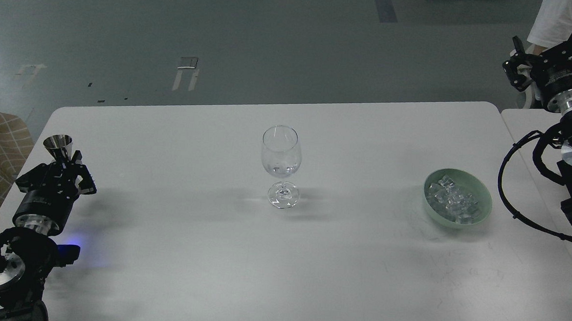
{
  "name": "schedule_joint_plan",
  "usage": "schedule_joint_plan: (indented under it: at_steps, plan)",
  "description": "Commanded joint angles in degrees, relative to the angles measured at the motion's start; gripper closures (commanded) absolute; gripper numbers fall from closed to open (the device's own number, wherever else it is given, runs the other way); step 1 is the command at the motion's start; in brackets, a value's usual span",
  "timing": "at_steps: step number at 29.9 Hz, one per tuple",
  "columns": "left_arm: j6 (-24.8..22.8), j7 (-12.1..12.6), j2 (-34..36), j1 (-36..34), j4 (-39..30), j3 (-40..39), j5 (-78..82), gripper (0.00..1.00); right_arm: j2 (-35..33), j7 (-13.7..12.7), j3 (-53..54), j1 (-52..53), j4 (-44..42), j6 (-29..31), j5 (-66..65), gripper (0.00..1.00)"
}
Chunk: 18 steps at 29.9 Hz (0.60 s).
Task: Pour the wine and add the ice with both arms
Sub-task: 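Set the jigger down on the table and open the left gripper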
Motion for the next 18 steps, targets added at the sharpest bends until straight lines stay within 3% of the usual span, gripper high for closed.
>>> schedule_joint_plan:
  at_steps: [1,10,18]
  plan:
    - [1.3,0.0,0.4,-0.3,0.8,0.0,0.0,0.91,0.4,0.0,0.0,-0.3,1.0,0.0,0.0,0.00]
    - [1.1,-0.2,0.0,0.2,2.3,0.0,0.0,0.91,1.1,-0.1,0.0,-0.2,1.2,-1.5,0.0,0.00]
    - [1.1,-3.3,-0.3,-0.5,2.3,-0.1,-0.4,0.91,1.3,-0.1,-0.2,0.3,1.1,-1.5,-0.1,0.00]
